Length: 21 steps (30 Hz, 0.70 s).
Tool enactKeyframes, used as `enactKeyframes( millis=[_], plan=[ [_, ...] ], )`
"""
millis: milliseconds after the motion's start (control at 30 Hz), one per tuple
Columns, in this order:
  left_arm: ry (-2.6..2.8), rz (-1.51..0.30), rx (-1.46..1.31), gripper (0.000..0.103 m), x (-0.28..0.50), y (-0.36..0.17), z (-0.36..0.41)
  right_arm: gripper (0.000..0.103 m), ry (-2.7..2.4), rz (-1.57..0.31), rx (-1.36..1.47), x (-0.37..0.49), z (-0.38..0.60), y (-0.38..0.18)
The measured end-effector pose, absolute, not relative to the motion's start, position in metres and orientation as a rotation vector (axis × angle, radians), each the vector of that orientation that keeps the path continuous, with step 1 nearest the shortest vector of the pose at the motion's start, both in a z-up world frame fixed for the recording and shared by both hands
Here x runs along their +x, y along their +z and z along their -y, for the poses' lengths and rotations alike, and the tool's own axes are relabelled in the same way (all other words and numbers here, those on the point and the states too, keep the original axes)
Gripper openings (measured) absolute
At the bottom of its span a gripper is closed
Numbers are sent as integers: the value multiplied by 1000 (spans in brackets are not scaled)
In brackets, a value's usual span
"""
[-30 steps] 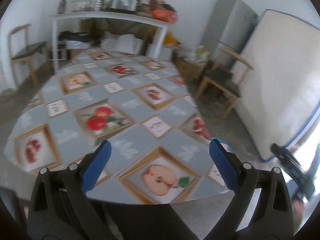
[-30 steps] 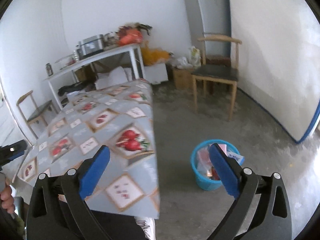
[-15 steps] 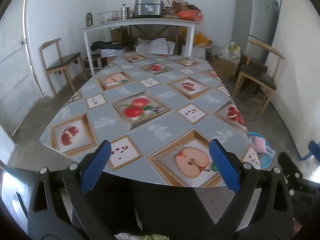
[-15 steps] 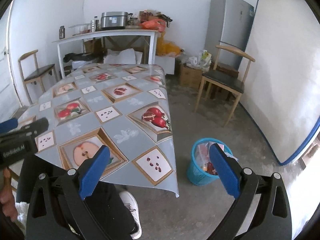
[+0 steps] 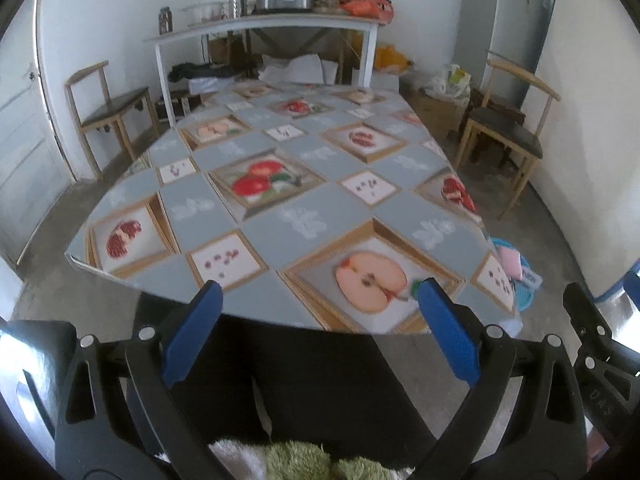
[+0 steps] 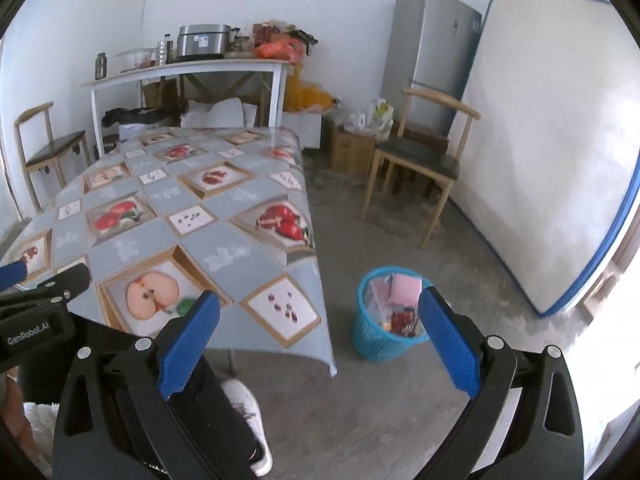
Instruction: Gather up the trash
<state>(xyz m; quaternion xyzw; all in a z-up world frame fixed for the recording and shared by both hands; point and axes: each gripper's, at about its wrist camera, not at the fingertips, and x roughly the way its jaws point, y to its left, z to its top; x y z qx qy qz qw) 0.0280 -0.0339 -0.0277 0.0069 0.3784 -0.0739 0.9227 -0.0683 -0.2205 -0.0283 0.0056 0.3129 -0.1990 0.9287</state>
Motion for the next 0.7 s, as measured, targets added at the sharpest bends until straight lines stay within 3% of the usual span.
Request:
enactKeyframes(
  millis=[300,700],
  plan=[
    [-198,-805,96,94,17,-35,54,97,-431,-735,101,-81,238,-56],
    [-234,-823,128,94,16,-38,68,97,-469,-723,127,-88,253,-57]
  ],
)
